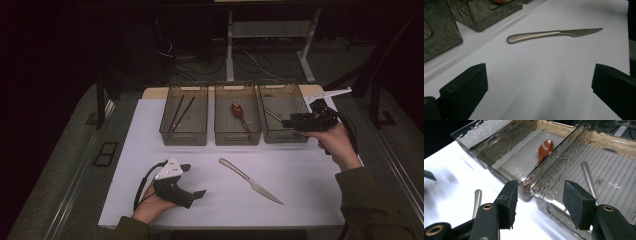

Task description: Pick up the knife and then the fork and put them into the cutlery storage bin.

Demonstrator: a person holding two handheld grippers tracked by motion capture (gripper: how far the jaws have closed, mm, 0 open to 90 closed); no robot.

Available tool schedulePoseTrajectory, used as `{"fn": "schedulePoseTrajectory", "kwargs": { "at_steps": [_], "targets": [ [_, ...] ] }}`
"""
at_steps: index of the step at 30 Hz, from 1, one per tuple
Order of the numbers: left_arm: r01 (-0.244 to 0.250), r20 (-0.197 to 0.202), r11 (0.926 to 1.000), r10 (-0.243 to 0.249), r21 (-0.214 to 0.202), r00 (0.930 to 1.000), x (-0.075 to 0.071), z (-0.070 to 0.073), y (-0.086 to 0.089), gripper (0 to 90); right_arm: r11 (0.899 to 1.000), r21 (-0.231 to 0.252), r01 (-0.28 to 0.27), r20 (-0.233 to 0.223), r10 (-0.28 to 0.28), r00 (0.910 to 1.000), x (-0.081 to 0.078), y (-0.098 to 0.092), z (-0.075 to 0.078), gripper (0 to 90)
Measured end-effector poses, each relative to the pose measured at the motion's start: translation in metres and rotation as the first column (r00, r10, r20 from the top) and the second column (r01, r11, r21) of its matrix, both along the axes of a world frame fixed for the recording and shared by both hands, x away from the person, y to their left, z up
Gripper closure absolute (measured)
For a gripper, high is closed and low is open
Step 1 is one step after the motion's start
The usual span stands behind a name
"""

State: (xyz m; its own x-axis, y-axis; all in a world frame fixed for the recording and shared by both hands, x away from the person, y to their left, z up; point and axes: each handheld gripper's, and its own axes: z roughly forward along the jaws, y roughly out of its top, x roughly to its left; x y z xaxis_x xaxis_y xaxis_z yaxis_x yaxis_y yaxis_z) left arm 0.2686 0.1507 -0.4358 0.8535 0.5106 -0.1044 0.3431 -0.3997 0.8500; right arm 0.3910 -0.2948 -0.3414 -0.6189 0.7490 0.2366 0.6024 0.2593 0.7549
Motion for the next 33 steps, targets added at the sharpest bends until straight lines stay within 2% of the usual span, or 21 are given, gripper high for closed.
{"fn": "schedulePoseTrajectory", "kwargs": {
  "at_steps": [11, 15, 22, 26, 33],
  "targets": [
    [-0.003, 0.002, 1.0000, 0.003, -0.002, 1.0000, 0.000, 0.001, 0.000, 0.0, 0.999, 0.000, -0.043, 0.025, 0.043, 0.9988, -0.030, 0.010, -0.005, 40.5],
    [-0.003, 0.003, 1.0000, 0.003, -0.001, 1.0000, 0.000, 0.001, 0.000, 0.0, 0.997, -0.013, -0.072, 0.019, 0.072, 0.9972, -0.038, 0.017, -0.010, 40.1],
    [-0.004, 0.010, 1.0000, 0.003, 0.004, 0.9999, -0.001, 0.002, 0.000, 0.0, 0.989, -0.091, -0.112, -0.005, 0.112, 0.9937, -0.049, 0.031, -0.019, 42.2],
    [-0.002, 0.009, 1.0000, 0.002, 0.008, 1.0000, -0.001, 0.002, 0.000, 0.0, 0.985, -0.112, -0.130, -0.024, 0.128, 0.9915, -0.052, 0.036, -0.024, 42.7],
    [0.001, 0.011, 1.0000, -0.001, 0.010, 0.9999, -0.001, 0.001, 0.000, 0.0, 0.969, -0.165, -0.183, -0.075, 0.173, 0.9821, -0.056, 0.050, -0.027, 45.2]
  ]
}}
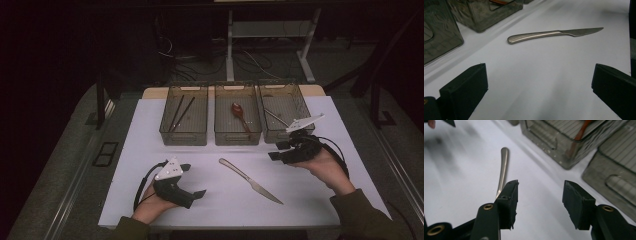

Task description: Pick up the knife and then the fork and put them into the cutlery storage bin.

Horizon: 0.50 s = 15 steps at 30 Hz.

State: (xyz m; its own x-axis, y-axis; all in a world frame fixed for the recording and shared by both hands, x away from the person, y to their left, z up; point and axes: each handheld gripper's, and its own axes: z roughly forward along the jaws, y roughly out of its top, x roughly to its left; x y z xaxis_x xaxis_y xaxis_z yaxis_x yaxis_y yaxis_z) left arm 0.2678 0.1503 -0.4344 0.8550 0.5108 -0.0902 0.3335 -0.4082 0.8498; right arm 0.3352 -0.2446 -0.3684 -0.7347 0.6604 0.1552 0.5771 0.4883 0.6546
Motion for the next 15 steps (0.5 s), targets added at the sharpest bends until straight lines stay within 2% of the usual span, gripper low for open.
{"fn": "schedulePoseTrajectory", "kwargs": {
  "at_steps": [5, 7, 15],
  "targets": [
    [-0.001, -0.001, 1.0000, 0.001, 0.000, 1.0000, 0.000, 0.000, 0.000, 0.0, 0.998, -0.053, -0.036, -0.032, 0.034, 0.9989, -0.003, 0.014, -0.002, 45.6],
    [-0.001, -0.002, 1.0000, 0.001, -0.001, 1.0000, 0.000, 0.000, 0.000, 0.0, 0.996, -0.072, -0.049, -0.045, 0.046, 0.9979, -0.004, 0.019, -0.003, 48.7],
    [-0.001, -0.002, 1.0000, 0.001, -0.002, 1.0000, 0.000, 0.000, -0.001, 0.0, 0.985, -0.152, -0.081, -0.085, 0.069, 0.9940, -0.004, 0.041, -0.008, 54.4]
  ]
}}
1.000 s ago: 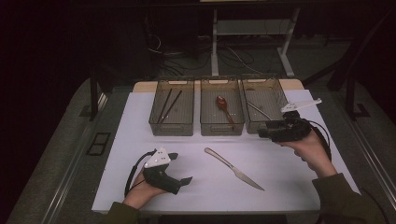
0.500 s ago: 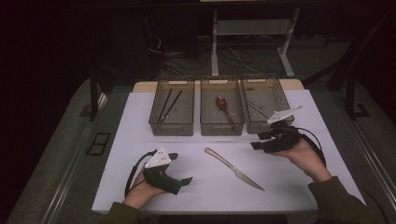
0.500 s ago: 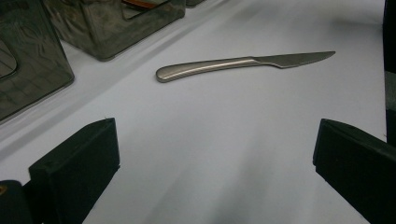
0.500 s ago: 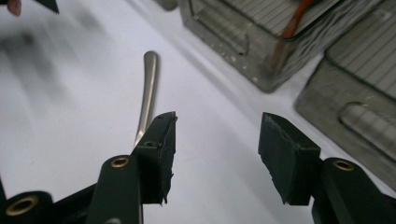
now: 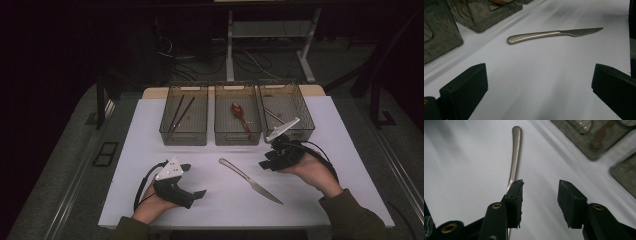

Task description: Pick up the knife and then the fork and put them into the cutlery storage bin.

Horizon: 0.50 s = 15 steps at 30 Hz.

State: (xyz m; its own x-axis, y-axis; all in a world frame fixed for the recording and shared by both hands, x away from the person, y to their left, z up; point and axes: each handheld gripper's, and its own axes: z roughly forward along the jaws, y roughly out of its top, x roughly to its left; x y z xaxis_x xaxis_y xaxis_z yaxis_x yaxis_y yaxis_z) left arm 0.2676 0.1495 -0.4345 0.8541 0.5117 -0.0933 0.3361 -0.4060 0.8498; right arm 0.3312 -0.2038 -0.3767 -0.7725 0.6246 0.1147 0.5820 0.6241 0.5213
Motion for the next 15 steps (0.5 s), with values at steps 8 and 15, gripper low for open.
{"fn": "schedulePoseTrajectory", "kwargs": {
  "at_steps": [8, 15],
  "targets": [
    [0.000, -0.001, 1.0000, 0.000, -0.002, 1.0000, 0.000, 0.000, -0.001, 0.0, 0.997, -0.065, -0.028, -0.051, 0.025, 0.9984, 0.001, 0.022, -0.008, 60.2],
    [0.000, 0.000, 1.0000, 0.000, -0.002, 1.0000, 0.000, 0.000, 0.000, 0.0, 0.990, -0.120, -0.079, -0.104, 0.066, 0.9923, 0.005, 0.044, -0.018, 65.4]
  ]
}}
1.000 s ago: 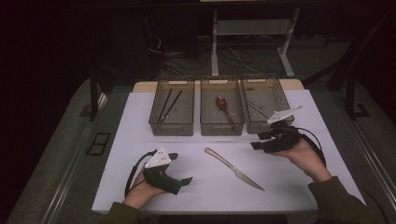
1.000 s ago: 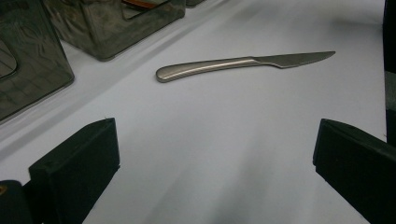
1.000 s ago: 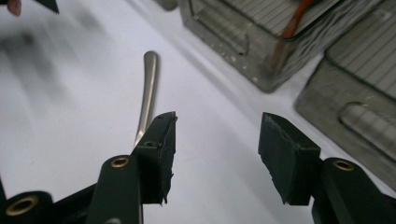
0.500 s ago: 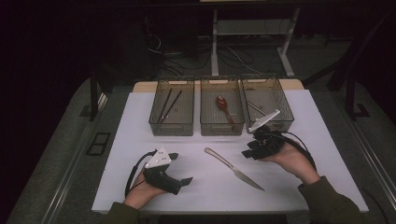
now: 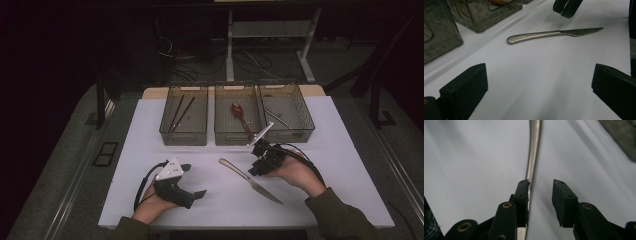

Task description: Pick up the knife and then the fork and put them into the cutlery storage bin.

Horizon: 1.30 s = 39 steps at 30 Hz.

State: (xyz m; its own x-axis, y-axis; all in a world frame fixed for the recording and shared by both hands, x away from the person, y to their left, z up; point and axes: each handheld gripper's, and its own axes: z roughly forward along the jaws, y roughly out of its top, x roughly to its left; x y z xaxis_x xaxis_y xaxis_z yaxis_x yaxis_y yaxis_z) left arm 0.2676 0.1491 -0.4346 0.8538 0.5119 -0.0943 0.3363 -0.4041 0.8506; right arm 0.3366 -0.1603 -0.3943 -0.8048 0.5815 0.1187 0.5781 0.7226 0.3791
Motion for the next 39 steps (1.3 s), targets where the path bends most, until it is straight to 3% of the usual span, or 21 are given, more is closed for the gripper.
{"fn": "schedulePoseTrajectory", "kwargs": {
  "at_steps": [16, 22, 31, 39],
  "targets": [
    [0.001, 0.003, 1.0000, -0.001, 0.002, 1.0000, 0.000, 0.000, 0.001, 0.0, 0.991, -0.118, -0.067, -0.074, 0.058, 0.9955, 0.010, 0.042, -0.019, 73.2],
    [0.001, 0.002, 1.0000, -0.001, 0.002, 1.0000, 0.000, 0.000, 0.001, 0.0, 0.981, -0.180, -0.074, -0.060, 0.064, 0.9961, 0.011, 0.049, -0.025, 73.7],
    [0.003, -0.002, 1.0000, -0.003, 0.003, 1.0000, 0.000, 0.000, 0.000, 0.0, 0.970, -0.230, -0.084, -0.052, 0.074, 0.9959, 0.009, 0.057, -0.025, 74.8],
    [0.004, -0.002, 1.0000, -0.004, 0.005, 1.0000, 0.000, 0.000, 0.000, 0.0, 0.951, -0.281, -0.129, -0.025, 0.127, 0.9916, 0.008, 0.062, -0.025, 78.5]
  ]
}}
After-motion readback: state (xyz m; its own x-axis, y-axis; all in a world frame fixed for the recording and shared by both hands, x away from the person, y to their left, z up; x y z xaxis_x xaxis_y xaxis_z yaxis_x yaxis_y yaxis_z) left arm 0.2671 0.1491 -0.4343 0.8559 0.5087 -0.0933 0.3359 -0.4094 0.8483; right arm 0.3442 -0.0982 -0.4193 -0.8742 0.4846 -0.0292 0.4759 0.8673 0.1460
